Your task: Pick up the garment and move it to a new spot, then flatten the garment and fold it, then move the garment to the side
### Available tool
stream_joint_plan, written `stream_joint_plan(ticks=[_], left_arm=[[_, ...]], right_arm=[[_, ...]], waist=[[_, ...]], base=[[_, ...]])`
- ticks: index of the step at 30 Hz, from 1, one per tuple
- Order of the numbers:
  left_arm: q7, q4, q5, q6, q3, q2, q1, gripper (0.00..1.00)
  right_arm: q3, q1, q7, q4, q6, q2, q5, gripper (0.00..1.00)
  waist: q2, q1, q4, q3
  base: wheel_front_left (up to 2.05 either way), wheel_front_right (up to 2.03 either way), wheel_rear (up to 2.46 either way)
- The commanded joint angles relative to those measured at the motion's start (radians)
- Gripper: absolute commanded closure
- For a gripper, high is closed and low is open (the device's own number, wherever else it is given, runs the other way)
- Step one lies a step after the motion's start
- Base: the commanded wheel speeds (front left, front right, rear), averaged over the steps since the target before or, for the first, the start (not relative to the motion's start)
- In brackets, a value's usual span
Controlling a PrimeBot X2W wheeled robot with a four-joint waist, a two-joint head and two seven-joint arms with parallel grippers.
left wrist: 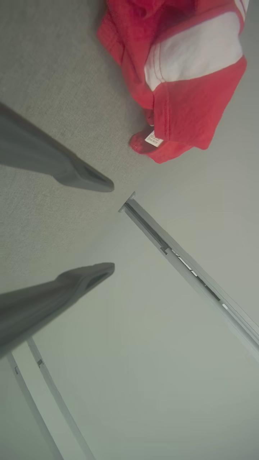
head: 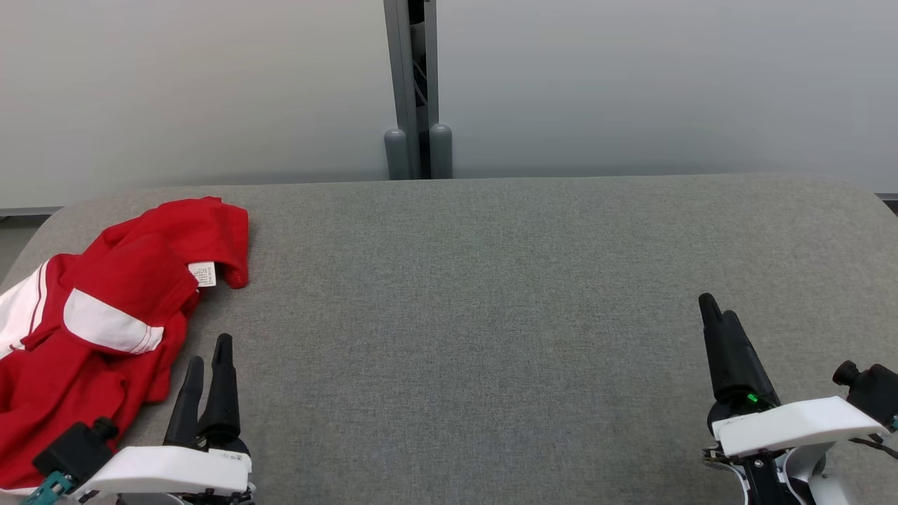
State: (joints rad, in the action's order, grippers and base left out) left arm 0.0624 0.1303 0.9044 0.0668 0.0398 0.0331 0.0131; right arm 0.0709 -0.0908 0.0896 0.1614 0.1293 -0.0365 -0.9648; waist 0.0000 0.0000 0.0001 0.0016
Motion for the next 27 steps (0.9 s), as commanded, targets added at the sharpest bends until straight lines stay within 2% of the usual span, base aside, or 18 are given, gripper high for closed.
stream_joint_plan(ticks=[1,9,27], left_arm=[[0.009,-0.01,-0.04,-0.006,-0.006,0.011,-0.022,0.0],[0.036,0.008,-0.184,-0.017,-0.025,0.012,-0.008,0.0],[0.086,0.039,-0.393,-0.029,-0.042,0.017,0.014,0.0]], right_arm=[[0.002,-0.005,0.01,-0.022,0.001,-0.008,0.041,0.0],[0.024,0.009,0.033,-0.014,0.002,-0.009,0.205,0.0],[0.02,0.025,0.077,-0.005,0.002,-0.012,0.419,0.0]], waist=[[0.0,0.0,0.0,0.0],[0.0,0.0,-0.001,-0.004],[0.0,0.0,-0.005,-0.017]], base=[[0.0,0.0,0.0],[0.0,0.0,0.0],[0.0,0.0,0.0]])
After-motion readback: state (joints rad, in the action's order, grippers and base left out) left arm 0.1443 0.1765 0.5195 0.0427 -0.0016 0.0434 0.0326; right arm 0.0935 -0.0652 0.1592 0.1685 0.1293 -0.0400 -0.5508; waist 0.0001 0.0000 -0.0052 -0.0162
